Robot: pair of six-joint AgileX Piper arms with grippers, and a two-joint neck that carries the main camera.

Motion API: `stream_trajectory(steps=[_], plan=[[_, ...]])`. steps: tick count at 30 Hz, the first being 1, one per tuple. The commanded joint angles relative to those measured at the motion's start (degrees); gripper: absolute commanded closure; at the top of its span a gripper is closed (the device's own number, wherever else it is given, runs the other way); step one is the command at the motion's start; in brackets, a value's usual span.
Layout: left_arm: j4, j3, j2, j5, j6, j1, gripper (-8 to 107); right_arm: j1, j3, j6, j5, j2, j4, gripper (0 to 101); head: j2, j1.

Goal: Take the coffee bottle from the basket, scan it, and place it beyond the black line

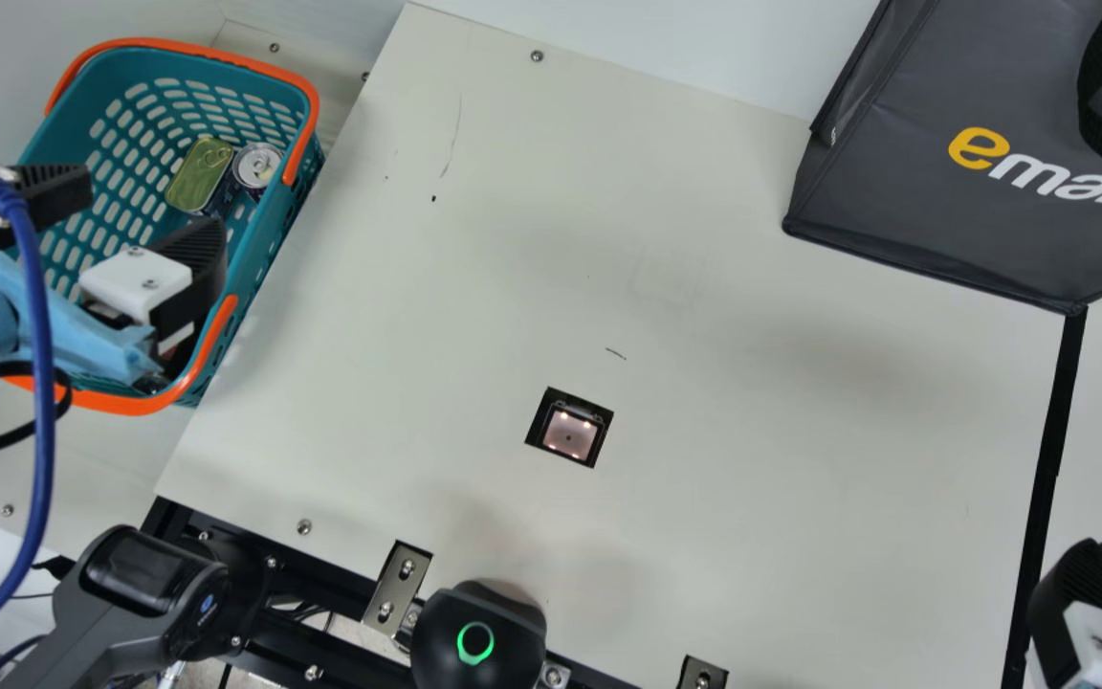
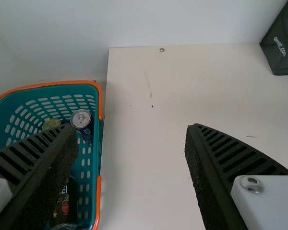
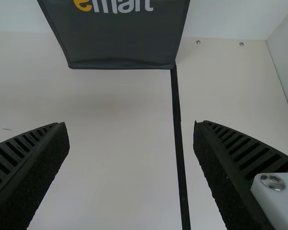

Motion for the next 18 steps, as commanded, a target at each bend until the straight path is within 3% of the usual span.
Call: stream_trajectory(steps=[1,18], plan=[[0.0,0.0,0.0,0.0,0.0,0.0,9,0.0,0.0,0.0,0.0,0.0,0.0,10,0.1,-1.6],[0.1,0.0,0.0,0.0,-0.1,-0.1,9,0.0,0.0,0.0,-0.1,0.0,0.0,10,0.1,-1.6]])
